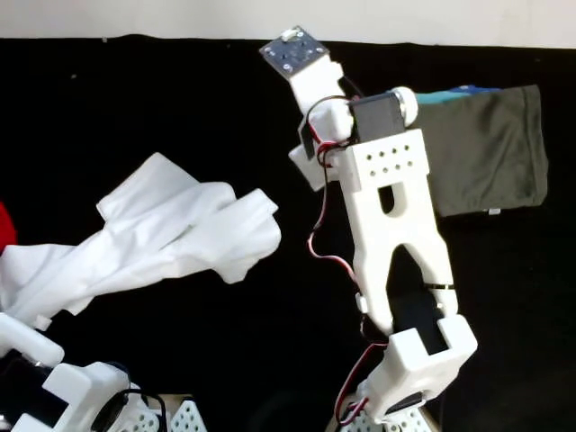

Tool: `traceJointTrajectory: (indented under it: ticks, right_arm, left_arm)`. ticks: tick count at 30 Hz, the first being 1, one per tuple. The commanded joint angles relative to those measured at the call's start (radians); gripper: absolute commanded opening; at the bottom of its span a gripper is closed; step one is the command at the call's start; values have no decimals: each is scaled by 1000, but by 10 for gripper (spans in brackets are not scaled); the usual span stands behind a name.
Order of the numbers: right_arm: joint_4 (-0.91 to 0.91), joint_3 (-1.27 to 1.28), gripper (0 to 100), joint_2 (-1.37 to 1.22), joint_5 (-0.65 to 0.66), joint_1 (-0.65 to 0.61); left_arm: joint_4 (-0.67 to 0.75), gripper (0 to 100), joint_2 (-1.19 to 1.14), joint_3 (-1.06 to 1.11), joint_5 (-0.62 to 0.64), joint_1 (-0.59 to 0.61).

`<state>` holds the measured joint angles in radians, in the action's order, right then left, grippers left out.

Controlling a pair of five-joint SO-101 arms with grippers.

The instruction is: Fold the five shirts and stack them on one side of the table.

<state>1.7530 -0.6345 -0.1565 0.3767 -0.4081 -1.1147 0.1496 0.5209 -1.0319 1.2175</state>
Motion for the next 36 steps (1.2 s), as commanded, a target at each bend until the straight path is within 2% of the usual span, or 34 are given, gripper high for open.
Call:
traceJointTrajectory:
  ticks: [1, 5, 7, 14, 17, 21, 24, 31, 36]
  right_arm:
    - [7, -4, 6, 53, 5, -16]
    - [7, -4, 6, 53, 5, -16]
    - [7, -4, 6, 51, 5, -16]
    - [7, -4, 6, 50, 8, -16]
    - [7, -4, 6, 50, 8, -16]
    - [7, -4, 6, 53, 9, -16]
    - [7, -4, 6, 53, 9, -16]
    - [7, -4, 6, 53, 9, -16]
    - [7, -4, 6, 54, 9, -16]
  left_arm:
    - [12, 177, 44, -13, -15, -18]
    - [-100, 171, 33, -13, -26, -18]
    - [-84, 171, 31, 18, -57, -19]
    - [198, 175, 31, 177, -74, -25]
    - [308, 175, 31, 265, -130, -25]
    - [402, 175, 31, 334, -150, -25]
    - [396, 175, 31, 341, -149, -24]
    - [222, 175, 35, 334, -150, -15]
    - [180, 175, 38, 295, -150, 33]
